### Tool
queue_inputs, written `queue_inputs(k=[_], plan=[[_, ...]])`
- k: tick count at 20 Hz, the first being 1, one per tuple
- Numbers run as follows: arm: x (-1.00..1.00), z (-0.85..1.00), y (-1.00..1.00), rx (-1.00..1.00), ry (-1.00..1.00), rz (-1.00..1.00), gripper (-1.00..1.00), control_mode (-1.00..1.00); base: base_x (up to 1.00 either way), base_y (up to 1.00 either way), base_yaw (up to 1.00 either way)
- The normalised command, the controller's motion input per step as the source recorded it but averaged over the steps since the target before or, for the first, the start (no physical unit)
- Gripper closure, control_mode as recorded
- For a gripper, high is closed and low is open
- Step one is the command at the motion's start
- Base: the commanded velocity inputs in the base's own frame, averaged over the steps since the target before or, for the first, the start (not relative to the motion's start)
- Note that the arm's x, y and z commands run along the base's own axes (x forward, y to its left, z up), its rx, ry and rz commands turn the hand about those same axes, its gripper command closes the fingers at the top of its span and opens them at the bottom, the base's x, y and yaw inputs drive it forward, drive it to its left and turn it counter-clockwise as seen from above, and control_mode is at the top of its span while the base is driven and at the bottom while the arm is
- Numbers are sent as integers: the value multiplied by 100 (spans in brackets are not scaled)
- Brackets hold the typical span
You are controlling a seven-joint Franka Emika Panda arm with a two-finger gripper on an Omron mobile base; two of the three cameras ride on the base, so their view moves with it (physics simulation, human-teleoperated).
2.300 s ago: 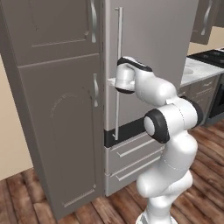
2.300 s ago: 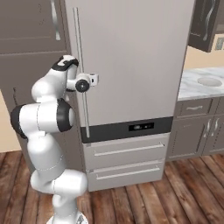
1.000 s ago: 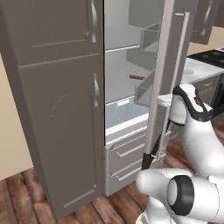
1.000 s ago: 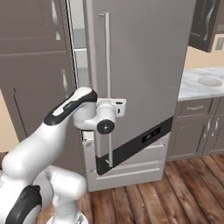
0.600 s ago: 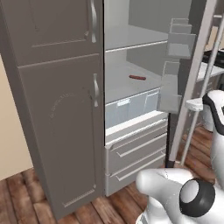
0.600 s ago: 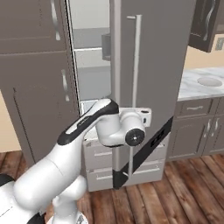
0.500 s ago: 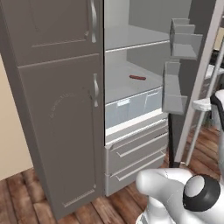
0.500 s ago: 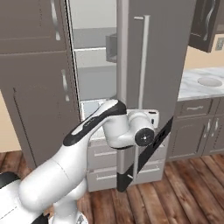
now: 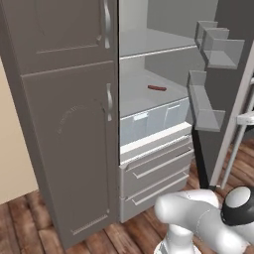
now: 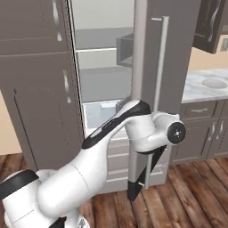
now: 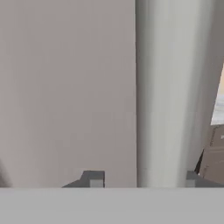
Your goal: Move the hot dog bun to the plate on the dining table and place the condiment next to that plate. Then navigate to the fridge and take the sausage and place it on the plate as well.
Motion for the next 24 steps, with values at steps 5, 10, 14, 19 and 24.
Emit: queue_inputs(k=[5,10,14,19,24], plan=[[-99,12,8,0,0,-17,-100,-100,0,0,0],[-94,7,4,-13,-13,-36,-100,-100,0,0,0],[-29,0,-3,-21,-18,-54,-100,-100,0,0,0],[-22,7,-18,-16,-9,-51,-100,-100,0,0,0],[-91,28,35,-5,-1,-29,-100,-100,0,0,0]])
